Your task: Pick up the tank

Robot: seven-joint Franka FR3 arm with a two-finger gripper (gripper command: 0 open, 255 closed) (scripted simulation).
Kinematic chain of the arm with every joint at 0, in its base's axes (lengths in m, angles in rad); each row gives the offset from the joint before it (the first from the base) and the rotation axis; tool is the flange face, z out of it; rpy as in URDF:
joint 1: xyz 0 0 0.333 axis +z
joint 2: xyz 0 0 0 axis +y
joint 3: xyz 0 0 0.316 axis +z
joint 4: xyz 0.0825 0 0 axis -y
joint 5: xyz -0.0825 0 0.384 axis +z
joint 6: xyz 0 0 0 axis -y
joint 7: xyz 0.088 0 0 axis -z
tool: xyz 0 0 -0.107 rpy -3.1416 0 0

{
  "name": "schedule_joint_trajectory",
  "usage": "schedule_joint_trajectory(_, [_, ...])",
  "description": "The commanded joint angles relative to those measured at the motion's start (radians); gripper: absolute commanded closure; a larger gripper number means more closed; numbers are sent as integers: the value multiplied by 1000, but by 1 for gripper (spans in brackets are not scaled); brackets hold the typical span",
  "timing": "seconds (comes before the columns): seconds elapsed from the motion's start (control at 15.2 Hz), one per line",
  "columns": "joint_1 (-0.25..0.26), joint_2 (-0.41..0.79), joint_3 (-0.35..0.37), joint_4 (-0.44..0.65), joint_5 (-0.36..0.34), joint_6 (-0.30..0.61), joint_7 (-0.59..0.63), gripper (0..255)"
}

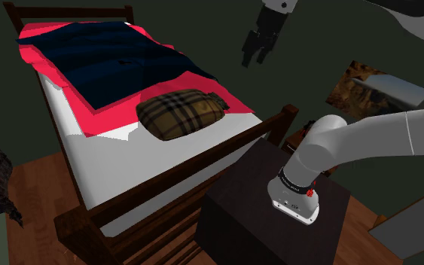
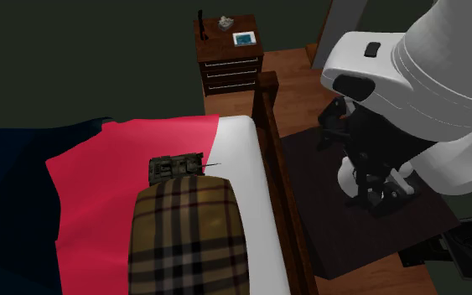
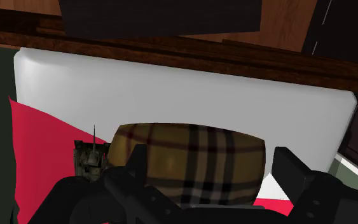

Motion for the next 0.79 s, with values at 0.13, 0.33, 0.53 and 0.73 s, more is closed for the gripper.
schedule_joint_trajectory(0.13, [-8, 20, -40, -36, -1, 52, -35, 0])
schedule_joint_trajectory(0.33, [-19, 61, -101, -79, 0, 132, -90, 0])
schedule_joint_trajectory(0.53, [-28, 116, -162, -112, 7, 211, -147, 0])
schedule_joint_trajectory(0.73, [-32, 186, -223, -132, 22, 288, -209, 0])
